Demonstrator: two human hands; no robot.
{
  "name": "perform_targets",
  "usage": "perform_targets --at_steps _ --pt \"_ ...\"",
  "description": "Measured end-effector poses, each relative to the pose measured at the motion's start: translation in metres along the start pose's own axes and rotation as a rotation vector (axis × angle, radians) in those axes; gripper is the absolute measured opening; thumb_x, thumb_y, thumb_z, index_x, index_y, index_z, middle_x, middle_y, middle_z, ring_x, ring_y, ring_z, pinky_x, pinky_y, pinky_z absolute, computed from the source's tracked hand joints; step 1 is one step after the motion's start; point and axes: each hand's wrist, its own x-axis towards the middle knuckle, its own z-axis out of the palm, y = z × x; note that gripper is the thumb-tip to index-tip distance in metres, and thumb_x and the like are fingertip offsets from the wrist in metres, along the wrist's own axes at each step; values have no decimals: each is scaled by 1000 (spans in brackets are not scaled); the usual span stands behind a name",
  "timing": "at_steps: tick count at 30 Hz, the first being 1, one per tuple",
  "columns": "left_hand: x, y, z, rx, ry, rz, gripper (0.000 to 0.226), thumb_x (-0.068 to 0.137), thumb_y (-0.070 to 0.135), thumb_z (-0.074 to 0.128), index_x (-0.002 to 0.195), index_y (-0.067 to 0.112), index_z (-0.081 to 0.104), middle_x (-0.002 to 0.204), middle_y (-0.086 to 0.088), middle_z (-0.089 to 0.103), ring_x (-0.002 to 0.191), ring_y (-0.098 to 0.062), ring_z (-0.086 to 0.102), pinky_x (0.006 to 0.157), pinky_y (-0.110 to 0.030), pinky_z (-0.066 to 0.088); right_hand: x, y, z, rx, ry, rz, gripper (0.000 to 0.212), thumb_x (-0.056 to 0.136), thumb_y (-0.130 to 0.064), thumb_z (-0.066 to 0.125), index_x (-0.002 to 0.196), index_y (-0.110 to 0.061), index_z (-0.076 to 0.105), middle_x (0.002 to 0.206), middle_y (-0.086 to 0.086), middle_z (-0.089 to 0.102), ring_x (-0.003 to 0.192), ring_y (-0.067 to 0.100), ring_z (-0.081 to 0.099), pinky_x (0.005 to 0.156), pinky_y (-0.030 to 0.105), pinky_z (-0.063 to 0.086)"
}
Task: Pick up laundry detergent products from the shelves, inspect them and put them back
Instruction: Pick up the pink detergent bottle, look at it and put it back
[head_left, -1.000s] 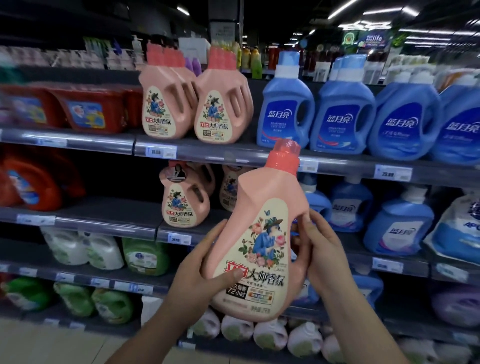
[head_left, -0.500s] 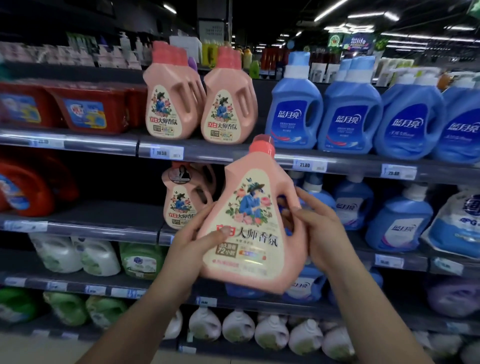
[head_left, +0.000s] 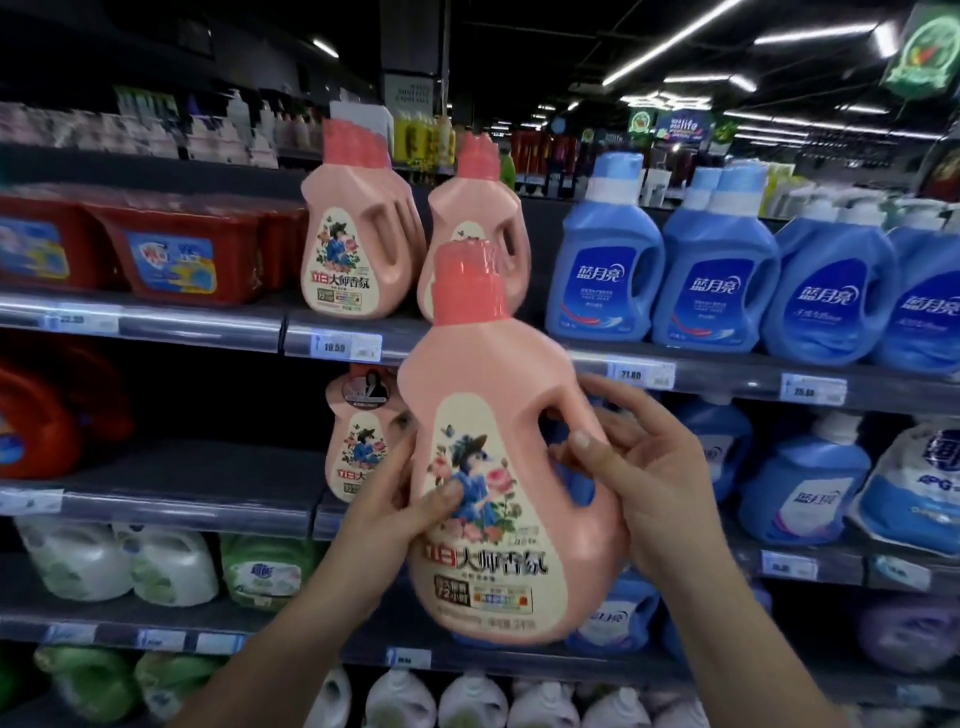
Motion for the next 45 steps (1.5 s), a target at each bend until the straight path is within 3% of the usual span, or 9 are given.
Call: perform_targets --at_steps 5,10,14,22,25,29,38,42,45 --pt "1 -2 -16 137 40 116 81 68 31 90 137 55 57 142 5 66 126 -20 67 92 -35 62 -7 26 7 53 73 13 46 77 -28 89 120 -32 73 120 12 79 112 28 75 90 30 62" --pt "3 7 -21 424 50 236 102 64 37 90 151 51 38 148 18 57 136 -8 56 108 -50 52 0 36 14 -47 103 13 55 72 -55 89 112 -33 60 103 13 80 94 24 77 78 30 63" --pt "14 7 -33 457 31 251 105 63 39 90 151 54 35 149 18 55 138 -8 54 111 -52 49 7 46 19 16 97 -23 35 86 -16 78 111 -25 56 97 20 73 88 29 73 72 38 63" --pt "28 -12 -61 390 21 285 107 52 34 90 132 78 34 140 41 51 130 12 52 94 -7 49 16 69 30 8 102 -25 43 76 13 70 105 -16 56 86 32 54 77 67 54 62 81 46" --pt "34 -17 -71 404 -2 263 110 52 34 93 134 76 33 140 39 53 129 10 54 94 -4 47 18 76 32 -29 104 -1 44 76 10 71 106 -18 57 84 15 65 76 47 61 61 69 51" --pt "49 -23 -83 457 -51 199 111 52 41 98 141 65 37 133 36 60 121 12 58 88 -7 52 23 81 37 -29 150 125 50 76 -33 92 113 -26 60 103 19 78 89 29 74 75 39 63" --pt "45 -105 -87 283 -111 -107 111 54 45 100 140 69 34 131 40 60 118 11 62 84 -13 57 9 127 21 -72 238 460 35 83 -22 82 114 -37 76 107 8 81 105 25 77 88 37 57" --pt "49 -140 -83 277 -98 -226 114 52 42 102 144 61 38 138 26 64 128 -5 63 102 -45 56 9 148 12 -111 227 516 36 79 -31 80 115 -33 75 110 11 81 106 27 76 79 26 61" --pt "63 -160 -76 309 -49 -241 113 51 43 102 142 63 39 136 26 65 127 -7 63 103 -51 55 22 174 -2 -161 225 512 33 90 -19 76 122 -22 71 110 10 81 109 30 75 86 32 62"
